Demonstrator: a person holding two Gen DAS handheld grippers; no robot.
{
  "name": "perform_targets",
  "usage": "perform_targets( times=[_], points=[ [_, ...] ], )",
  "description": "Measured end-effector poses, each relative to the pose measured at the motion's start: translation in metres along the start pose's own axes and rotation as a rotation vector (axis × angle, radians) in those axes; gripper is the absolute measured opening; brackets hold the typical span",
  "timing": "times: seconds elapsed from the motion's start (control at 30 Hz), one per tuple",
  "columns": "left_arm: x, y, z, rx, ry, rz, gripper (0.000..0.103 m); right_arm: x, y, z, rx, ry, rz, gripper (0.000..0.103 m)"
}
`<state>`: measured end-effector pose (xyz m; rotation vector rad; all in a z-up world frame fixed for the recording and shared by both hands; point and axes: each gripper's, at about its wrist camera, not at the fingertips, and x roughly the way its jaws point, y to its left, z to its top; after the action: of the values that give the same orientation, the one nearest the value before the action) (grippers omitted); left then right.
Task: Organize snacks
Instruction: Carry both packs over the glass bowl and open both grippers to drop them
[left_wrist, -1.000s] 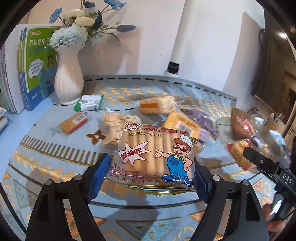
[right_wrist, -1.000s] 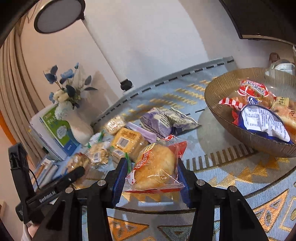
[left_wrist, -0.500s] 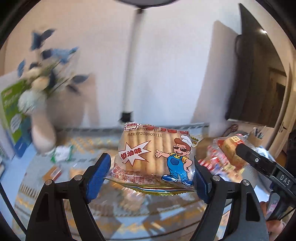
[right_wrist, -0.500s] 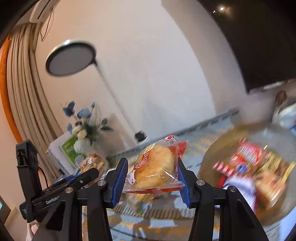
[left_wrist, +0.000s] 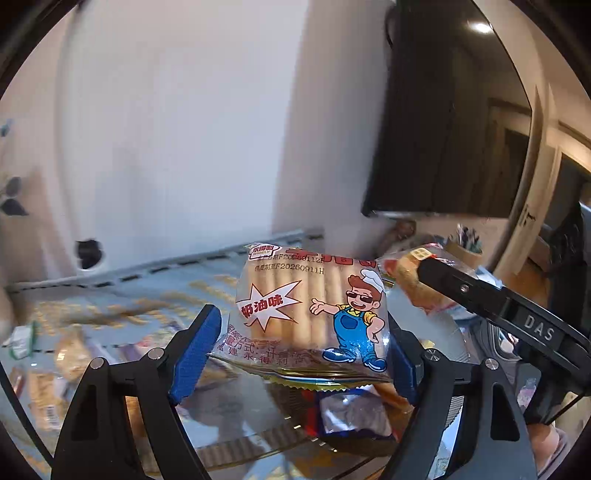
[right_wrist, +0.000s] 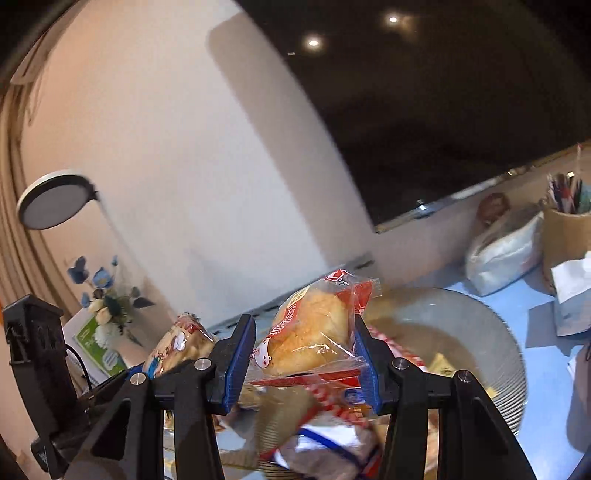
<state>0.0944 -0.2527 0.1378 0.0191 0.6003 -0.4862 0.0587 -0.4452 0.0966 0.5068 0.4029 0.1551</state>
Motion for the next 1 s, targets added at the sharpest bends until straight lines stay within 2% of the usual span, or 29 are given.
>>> perform_targets(
  times=[0.07, 0.1, 0.13, 0.23, 0.5, 0.67, 1.0],
  points=[
    [0.016, -0.006, -0.002, 0.016, 0.047, -0.018, 0.088, 0.007, -0.016, -0.002, 0.038, 0.025, -0.019, 0.057],
    [0.023, -0.009, -0.003, 0.026, 0.076, -0.011, 0.097, 0.011, -0.026, -0.003, 0.072, 0.048, -0.02, 0.08],
    [0.031, -0.011, -0.003, 0.04, 0.111, 0.01, 0.1, 0.013, -0.033, -0.004, 0.097, 0.058, -0.032, 0.103],
    [0.04, -0.009, -0.009, 0.056, 0.145, 0.062, 0.101, 0.012, -0.046, -0.007, 0.146, 0.052, -0.046, 0.103],
    [0.039, 0.005, -0.02, 0.072, 0.182, 0.099, 0.101, 0.016, -0.042, -0.012, 0.154, 0.08, -0.063, 0.103],
    [0.034, 0.016, -0.022, 0.068, 0.197, 0.129, 0.101, 0.009, -0.026, -0.012, 0.143, 0.043, -0.087, 0.103],
    [0.007, 0.05, -0.024, 0.04, 0.196, 0.165, 0.101, 0.014, 0.028, -0.017, 0.061, 0.071, -0.097, 0.103]
  ],
)
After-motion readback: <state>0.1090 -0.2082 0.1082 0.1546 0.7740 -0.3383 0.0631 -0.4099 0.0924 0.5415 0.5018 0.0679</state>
